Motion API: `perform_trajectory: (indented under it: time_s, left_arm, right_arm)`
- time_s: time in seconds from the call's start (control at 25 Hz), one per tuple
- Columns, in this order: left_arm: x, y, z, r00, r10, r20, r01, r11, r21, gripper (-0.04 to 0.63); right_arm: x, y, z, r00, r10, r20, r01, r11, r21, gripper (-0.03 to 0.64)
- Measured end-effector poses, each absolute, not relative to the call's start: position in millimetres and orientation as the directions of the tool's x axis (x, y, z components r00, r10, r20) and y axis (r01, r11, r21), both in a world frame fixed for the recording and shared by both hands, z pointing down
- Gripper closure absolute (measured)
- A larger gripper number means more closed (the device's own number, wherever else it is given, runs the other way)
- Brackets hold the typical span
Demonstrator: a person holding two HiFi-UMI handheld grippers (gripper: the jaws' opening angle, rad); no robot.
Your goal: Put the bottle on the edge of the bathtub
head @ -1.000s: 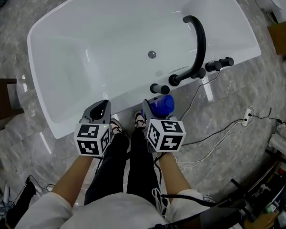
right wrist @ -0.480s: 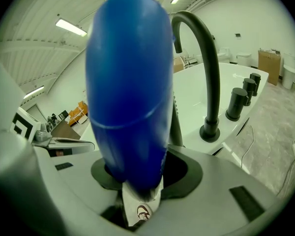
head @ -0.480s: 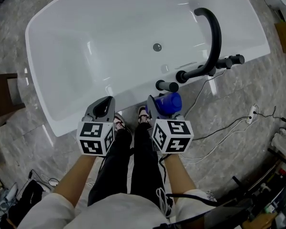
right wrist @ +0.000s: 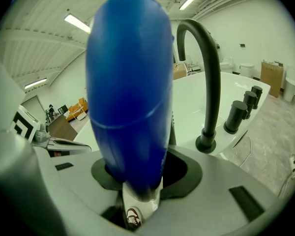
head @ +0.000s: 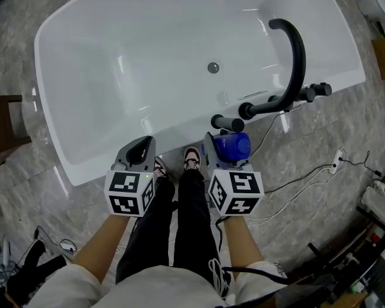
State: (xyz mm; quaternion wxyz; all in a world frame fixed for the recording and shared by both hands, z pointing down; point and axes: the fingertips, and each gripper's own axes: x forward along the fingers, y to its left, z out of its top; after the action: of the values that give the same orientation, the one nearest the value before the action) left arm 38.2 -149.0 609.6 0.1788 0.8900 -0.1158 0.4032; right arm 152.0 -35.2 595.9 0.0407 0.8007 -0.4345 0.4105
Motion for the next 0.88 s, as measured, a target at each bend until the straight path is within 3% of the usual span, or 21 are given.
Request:
perform_trajectory:
  time_s: [0.88]
  left_arm:
    - [22,-156,623,0.638,-0.091,0.765,-0.393,-0.893,0.221,0.571]
  right_arm:
    - [134,-69,594,0.257,-0.741,0.621,-0.871,-0.456,-0.183,0.456]
